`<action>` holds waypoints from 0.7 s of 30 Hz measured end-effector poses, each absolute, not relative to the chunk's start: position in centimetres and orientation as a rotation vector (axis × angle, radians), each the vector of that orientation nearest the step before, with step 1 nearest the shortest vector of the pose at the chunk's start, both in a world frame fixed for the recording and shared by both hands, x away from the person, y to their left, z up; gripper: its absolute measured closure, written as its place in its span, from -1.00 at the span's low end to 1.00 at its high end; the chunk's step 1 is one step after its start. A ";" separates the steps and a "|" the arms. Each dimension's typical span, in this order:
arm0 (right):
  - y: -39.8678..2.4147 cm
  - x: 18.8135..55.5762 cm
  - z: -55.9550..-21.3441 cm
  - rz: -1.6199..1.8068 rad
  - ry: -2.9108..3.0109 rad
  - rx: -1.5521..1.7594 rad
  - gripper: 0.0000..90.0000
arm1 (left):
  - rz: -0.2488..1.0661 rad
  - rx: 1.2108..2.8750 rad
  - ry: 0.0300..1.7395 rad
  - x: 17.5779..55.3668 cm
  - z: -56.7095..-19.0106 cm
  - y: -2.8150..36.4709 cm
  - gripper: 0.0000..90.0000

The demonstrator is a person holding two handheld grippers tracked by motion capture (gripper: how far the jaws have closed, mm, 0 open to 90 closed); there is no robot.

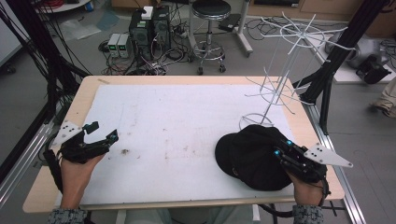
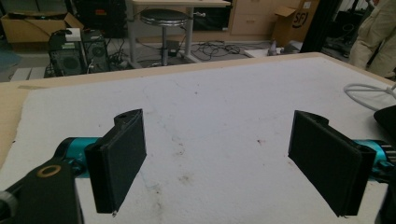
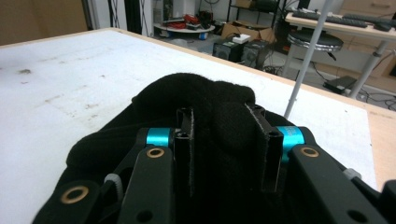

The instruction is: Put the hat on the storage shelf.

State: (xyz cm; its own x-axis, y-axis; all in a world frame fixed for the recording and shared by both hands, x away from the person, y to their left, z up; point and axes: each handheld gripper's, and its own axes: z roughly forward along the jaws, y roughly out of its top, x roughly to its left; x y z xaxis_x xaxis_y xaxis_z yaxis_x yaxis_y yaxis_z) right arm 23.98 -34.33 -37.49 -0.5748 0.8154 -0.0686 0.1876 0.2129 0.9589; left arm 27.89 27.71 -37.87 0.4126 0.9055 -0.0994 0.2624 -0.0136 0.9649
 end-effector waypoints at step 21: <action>-33.3 21.7 -34.9 1.387 1.894 0.841 0.50 | 0.707 1.501 1.074 27.8 -37.3 28.3 -0.59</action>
State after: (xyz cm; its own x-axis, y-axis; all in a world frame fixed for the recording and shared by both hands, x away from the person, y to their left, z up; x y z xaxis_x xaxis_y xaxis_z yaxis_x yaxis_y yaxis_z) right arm 21.73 -33.31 -34.90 -0.5930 0.7961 -0.1208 0.1249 0.2391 0.9629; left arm 27.76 28.34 -37.34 0.4100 0.9041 -0.1201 0.2466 0.0169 0.9690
